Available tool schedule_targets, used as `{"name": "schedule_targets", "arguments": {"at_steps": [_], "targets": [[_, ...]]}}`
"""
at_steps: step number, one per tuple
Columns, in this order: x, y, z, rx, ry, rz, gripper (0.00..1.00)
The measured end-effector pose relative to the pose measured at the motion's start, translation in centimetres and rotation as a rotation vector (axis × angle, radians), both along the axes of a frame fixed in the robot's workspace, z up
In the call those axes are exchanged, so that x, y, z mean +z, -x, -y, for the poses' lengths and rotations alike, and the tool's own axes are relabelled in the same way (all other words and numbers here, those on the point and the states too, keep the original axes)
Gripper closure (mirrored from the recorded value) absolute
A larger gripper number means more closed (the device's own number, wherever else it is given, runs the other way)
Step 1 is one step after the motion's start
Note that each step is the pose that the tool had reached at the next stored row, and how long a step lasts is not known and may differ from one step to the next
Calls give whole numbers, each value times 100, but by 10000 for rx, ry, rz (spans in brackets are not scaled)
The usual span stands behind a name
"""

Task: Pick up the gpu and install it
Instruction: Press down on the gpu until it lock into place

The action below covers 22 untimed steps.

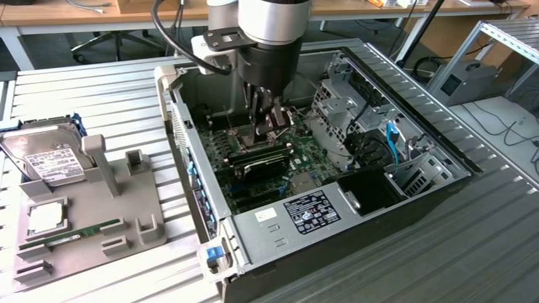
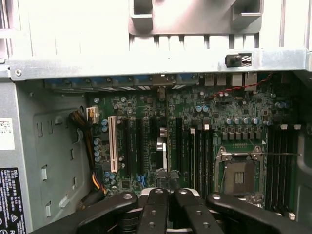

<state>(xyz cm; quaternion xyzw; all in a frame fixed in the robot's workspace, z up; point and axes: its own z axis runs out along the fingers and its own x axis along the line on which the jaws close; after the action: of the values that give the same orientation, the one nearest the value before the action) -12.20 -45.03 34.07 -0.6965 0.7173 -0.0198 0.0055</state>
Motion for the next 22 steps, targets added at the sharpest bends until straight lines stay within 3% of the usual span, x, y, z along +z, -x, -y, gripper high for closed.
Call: {"name": "schedule_targets", "arguments": {"at_steps": [9,19,22], "targets": [[-238,10,-5,0,0,0,89],[-400,-53,-7,-2,0,-38,89],[-435,-53,-55,-41,0,-47,89]]}}
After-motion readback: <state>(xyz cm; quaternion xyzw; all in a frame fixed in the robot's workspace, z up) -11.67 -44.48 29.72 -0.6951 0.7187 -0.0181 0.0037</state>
